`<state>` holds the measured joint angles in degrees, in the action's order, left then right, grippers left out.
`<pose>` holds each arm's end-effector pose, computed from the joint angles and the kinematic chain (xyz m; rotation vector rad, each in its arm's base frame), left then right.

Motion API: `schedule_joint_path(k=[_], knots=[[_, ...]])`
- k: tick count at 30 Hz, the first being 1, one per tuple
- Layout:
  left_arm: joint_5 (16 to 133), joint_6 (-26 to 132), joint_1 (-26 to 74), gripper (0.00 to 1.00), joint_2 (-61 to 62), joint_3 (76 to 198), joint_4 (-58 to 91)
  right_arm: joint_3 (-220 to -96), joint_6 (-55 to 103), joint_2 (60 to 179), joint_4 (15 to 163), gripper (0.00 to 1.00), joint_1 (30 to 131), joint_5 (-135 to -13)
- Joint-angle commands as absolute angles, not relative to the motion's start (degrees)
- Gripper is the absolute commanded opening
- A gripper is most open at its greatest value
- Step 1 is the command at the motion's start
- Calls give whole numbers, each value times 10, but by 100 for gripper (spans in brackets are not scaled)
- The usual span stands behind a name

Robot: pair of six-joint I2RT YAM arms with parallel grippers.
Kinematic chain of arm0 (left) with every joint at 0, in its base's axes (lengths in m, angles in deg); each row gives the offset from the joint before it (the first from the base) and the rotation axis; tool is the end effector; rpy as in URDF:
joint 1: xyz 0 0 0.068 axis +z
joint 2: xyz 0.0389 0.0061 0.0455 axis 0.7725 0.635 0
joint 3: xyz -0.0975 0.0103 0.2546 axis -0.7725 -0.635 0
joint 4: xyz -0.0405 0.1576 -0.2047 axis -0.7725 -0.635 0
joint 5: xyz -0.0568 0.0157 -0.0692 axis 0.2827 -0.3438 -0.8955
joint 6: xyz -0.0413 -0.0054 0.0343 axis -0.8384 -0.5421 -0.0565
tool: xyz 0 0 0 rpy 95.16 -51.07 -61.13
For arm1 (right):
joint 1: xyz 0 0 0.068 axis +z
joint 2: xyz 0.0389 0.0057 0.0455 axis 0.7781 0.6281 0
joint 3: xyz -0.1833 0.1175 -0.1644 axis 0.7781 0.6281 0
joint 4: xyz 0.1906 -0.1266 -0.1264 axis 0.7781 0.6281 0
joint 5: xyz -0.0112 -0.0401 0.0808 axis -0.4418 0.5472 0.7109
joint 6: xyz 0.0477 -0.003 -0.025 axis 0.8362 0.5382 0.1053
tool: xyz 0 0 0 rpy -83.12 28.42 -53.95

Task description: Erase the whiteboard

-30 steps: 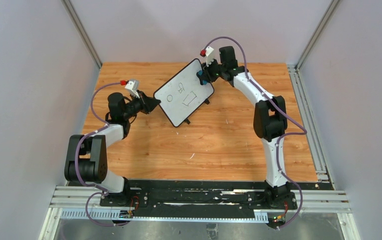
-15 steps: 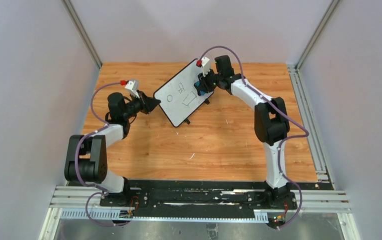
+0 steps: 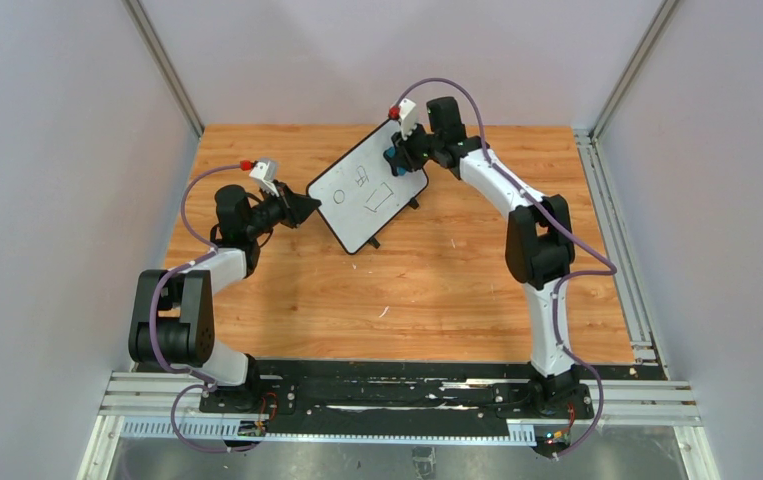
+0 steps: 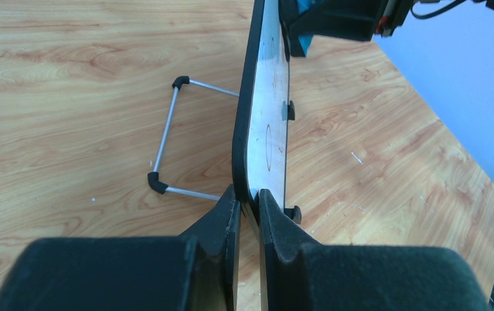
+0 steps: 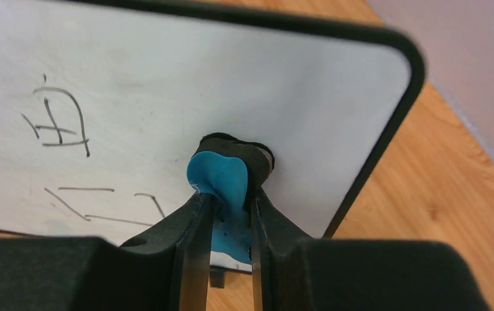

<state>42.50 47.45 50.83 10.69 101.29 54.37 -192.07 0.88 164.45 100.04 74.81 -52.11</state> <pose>0.3049 -0.0217 0.2162 0.2608 1.7354 -0.8231 0.4690 0.2250 0.2675 -0.9866 1.7868 0.6057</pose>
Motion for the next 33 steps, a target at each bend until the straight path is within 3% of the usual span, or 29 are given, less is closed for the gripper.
schedule_joint_path(k=[1, 33], knots=[[437, 535, 512, 0, 110, 1012, 511, -1981, -4, 1674, 1007, 1, 735, -535], [433, 540, 512, 0, 106, 1011, 507, -1899, 14, 1596, 1032, 1, 863, -507]])
